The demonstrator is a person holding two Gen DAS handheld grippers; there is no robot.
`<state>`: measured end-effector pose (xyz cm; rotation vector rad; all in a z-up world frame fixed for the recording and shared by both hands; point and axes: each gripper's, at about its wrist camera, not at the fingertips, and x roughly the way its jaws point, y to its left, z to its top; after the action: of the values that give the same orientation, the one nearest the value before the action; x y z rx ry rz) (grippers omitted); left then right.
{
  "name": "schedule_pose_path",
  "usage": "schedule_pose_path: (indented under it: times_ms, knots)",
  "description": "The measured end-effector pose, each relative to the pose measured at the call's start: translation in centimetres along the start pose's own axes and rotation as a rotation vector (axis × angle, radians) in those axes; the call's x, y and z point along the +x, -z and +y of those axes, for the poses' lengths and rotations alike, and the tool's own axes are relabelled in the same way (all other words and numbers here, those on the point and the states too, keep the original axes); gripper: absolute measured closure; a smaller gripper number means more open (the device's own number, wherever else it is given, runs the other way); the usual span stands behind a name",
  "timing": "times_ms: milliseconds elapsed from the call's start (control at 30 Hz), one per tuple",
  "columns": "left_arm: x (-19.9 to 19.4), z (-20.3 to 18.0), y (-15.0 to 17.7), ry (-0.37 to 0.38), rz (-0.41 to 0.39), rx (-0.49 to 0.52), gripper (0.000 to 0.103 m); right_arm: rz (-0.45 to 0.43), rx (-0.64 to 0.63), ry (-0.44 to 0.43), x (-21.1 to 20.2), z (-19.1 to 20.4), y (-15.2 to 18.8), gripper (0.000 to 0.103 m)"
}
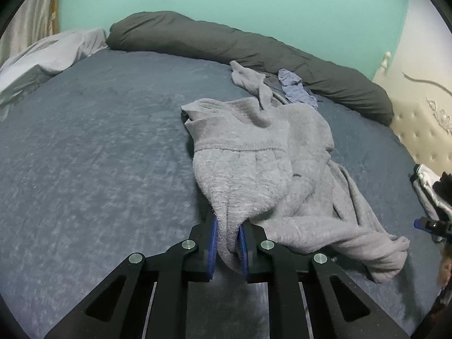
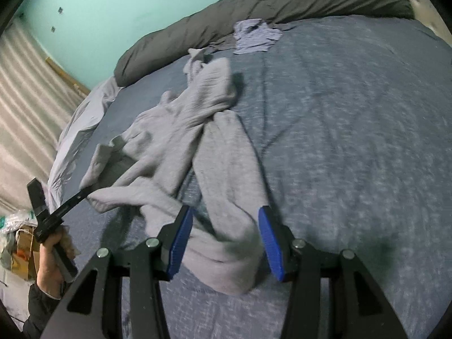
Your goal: Fold clothes
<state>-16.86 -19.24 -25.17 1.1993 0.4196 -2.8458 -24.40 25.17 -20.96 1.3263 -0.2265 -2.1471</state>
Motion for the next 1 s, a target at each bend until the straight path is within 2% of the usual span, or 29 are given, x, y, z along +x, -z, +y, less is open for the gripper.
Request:
schedule_pose_path:
  times_ms: [200, 333, 500, 533, 633, 767, 800, 867, 933, 1000]
  knots:
    - [-1.6, 3.3, 0.7, -0.022, 0.05, -0.033, 0.089, 0.072, 0.034, 0.051, 0.6, -1.0, 1.2, 0.051]
    - [-1.7, 4.0, 1.6, -0.018, 0.101, -0.035, 0.088, 0.099, 0.055, 0.054, 2.1, -1.1, 1.2, 0.044]
    - [-2.6, 4.3, 1.3, -0.044, 0.071, -0.054, 0.082, 0.153, 0.05, 0.045, 5.6, -0.3, -0.1, 0.041]
    - [-2.6, 4.2, 1.2, -0.047, 0.072, -0.05, 0.079, 0.163, 0.044, 0.046, 6.3, -0.1, -0.4, 0.039]
    - [-1.9, 3.8, 0.8, -0.054, 0.086, -0.02, 0.06, 0.193, 0.026, 0.085, 8.7, 0.3, -1.0, 0.039]
    - [-0.1, 2.6, 0.3, -0.066, 0.111, 0.031, 0.05, 0.228, 0.01, 0.121, 11.4, -0.2, -1.2, 0.039]
    - [0.5, 2.3, 0.1, -0.071, 0.118, 0.041, 0.049, 0.234, 0.008, 0.124, 11.8, -0.4, -1.2, 0.042]
    - [1.7, 2.1, -0.2, -0.081, 0.134, 0.047, 0.049, 0.233, -0.003, 0.12, 12.0, -0.7, -1.1, 0.073]
    - [2.9, 2.0, -0.4, -0.089, 0.153, 0.047, 0.049, 0.221, -0.016, 0.109, 11.7, -0.9, -1.1, 0.089]
    - [3.8, 2.0, -0.4, -0.095, 0.17, 0.051, 0.049, 0.188, -0.014, 0.087, 10.4, -1.2, -1.5, 0.092]
